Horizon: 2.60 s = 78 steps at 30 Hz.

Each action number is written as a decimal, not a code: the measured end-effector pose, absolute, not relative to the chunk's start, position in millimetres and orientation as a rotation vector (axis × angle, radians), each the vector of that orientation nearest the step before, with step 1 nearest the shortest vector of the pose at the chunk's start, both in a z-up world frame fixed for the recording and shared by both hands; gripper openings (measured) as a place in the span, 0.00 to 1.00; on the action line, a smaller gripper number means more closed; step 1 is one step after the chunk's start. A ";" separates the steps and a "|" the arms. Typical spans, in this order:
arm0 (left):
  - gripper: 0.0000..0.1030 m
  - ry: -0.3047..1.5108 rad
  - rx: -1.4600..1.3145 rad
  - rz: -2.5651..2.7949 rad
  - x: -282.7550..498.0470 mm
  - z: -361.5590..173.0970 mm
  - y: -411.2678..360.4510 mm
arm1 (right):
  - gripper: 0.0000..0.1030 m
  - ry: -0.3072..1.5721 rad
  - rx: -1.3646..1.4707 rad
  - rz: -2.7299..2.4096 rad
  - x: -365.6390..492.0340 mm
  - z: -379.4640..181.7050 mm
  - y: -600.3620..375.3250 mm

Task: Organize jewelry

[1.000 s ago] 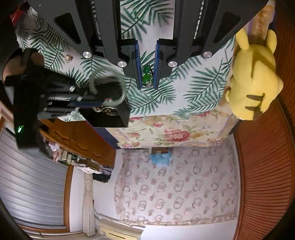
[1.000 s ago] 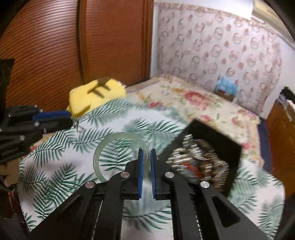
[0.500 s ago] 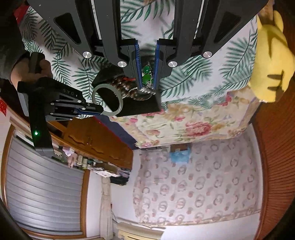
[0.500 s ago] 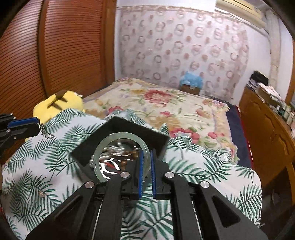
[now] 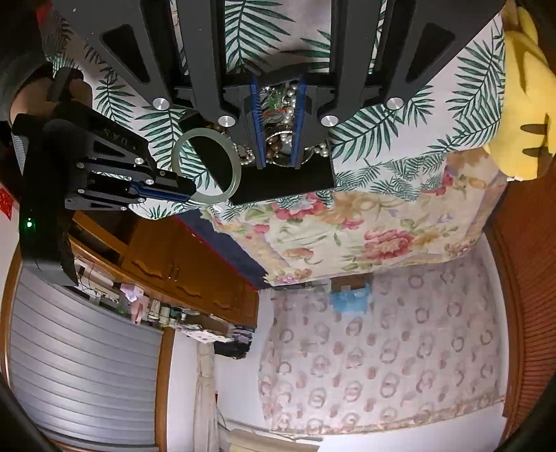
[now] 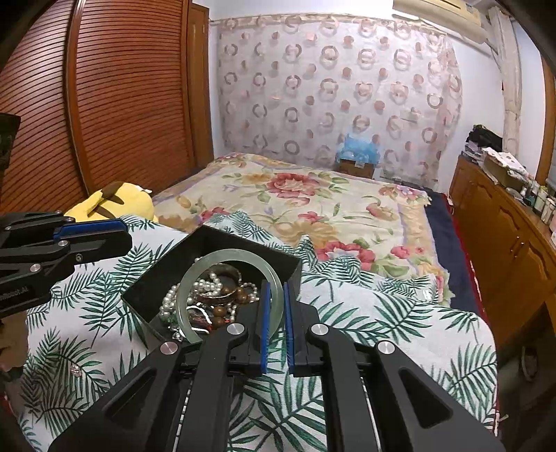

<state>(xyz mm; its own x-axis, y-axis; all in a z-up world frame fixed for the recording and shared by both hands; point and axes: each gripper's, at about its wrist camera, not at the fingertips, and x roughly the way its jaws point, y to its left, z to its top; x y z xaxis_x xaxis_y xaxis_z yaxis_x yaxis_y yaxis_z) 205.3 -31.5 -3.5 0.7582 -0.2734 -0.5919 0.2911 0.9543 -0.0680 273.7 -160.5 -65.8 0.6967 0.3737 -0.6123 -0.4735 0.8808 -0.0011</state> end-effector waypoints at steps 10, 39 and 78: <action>0.45 0.668 0.047 -0.271 176.7 -15.4 -16.1 | 0.11 0.677 -0.186 0.515 277.0 -78.6 -135.8; 0.82 0.832 0.061 -0.235 89.4 -90.5 21.1 | 0.30 0.754 -0.283 0.689 143.8 -109.9 -142.2; 0.05 0.818 0.047 -0.265 90.7 -88.5 18.4 | 0.21 0.781 -0.375 0.696 144.6 -116.0 -121.6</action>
<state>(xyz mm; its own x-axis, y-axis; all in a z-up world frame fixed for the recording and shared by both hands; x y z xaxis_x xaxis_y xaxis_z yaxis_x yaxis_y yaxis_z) 90.7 18.4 -88.5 0.6523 -0.2153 -0.7267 0.2513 0.9660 -0.0607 144.6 -121.6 -116.0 0.5069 0.4298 -0.7472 -0.6934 0.7183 -0.0572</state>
